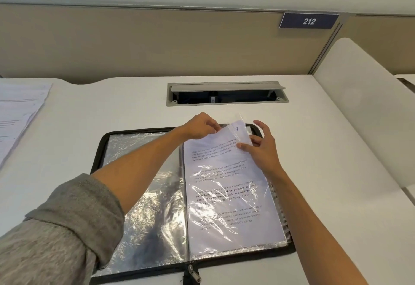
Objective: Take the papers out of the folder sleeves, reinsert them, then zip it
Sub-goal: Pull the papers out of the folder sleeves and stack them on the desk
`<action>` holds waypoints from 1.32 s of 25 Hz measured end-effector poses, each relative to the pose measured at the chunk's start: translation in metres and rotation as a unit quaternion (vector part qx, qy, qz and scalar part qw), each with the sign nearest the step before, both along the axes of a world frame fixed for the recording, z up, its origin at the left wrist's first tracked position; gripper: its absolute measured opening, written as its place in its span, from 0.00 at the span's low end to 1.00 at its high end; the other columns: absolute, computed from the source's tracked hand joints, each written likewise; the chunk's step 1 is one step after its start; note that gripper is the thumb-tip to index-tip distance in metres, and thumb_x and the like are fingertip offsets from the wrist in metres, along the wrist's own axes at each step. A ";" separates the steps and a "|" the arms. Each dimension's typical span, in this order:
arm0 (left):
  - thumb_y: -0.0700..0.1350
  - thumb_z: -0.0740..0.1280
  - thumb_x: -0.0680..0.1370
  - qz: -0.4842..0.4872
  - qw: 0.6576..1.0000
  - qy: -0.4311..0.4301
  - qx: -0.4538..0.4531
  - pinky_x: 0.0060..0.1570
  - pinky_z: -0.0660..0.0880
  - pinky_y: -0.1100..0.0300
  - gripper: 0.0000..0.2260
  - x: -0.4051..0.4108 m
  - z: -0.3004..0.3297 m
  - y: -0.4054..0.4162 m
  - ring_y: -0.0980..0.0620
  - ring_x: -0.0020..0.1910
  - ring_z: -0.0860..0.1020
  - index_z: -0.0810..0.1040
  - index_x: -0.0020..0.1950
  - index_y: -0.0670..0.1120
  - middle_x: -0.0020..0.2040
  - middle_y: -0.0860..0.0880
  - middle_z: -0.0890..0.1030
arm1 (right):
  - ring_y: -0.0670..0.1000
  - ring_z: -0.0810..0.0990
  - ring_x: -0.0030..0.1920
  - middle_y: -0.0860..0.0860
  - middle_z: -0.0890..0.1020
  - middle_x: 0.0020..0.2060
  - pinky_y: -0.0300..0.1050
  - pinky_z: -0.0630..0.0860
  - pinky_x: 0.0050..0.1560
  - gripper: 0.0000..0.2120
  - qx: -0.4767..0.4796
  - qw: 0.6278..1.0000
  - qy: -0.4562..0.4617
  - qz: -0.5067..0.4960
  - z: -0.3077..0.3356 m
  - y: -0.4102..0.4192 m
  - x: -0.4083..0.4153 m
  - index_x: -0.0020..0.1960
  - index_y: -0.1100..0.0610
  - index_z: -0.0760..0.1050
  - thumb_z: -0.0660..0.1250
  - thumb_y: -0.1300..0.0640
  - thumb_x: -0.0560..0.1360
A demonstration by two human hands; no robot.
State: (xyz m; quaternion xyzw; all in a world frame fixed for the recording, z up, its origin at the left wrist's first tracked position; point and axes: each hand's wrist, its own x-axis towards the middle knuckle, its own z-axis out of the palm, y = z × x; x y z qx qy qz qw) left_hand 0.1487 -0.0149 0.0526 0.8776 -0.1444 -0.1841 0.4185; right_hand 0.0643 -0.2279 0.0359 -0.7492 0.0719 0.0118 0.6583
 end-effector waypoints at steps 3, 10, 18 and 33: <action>0.35 0.66 0.78 -0.037 0.999 0.016 0.011 0.57 0.76 0.54 0.11 0.003 0.001 0.001 0.47 0.54 0.79 0.82 0.58 0.39 0.56 0.43 0.83 | 0.56 0.84 0.50 0.58 0.82 0.54 0.54 0.83 0.49 0.38 0.006 1.000 0.006 0.003 0.000 0.000 0.002 0.70 0.46 0.64 0.77 0.64 0.67; 0.38 0.68 0.78 0.036 0.998 -0.042 0.010 0.48 0.74 0.60 0.09 0.013 0.007 -0.001 0.49 0.48 0.80 0.83 0.56 0.38 0.51 0.43 0.83 | 0.54 0.83 0.51 0.53 0.81 0.56 0.47 0.83 0.46 0.34 -0.074 0.997 -0.007 0.018 0.003 -0.003 0.002 0.70 0.46 0.64 0.75 0.63 0.71; 0.38 0.67 0.78 0.115 0.979 -0.165 0.026 0.51 0.74 0.54 0.06 0.070 0.049 0.013 0.47 0.47 0.78 0.82 0.50 0.38 0.47 0.43 0.83 | 0.50 0.83 0.48 0.48 0.83 0.52 0.52 0.80 0.53 0.26 -0.205 0.979 0.016 0.001 0.027 0.011 0.044 0.65 0.51 0.72 0.66 0.37 0.74; 0.40 0.65 0.70 0.310 0.895 0.078 -0.309 0.55 0.73 0.54 0.19 0.091 0.076 0.096 0.45 0.58 0.76 0.76 0.62 0.44 0.63 0.47 0.78 | 0.48 0.85 0.40 0.49 0.86 0.42 0.44 0.82 0.42 0.05 -0.001 0.989 -0.142 0.033 0.150 0.068 0.140 0.53 0.61 0.79 0.67 0.63 0.78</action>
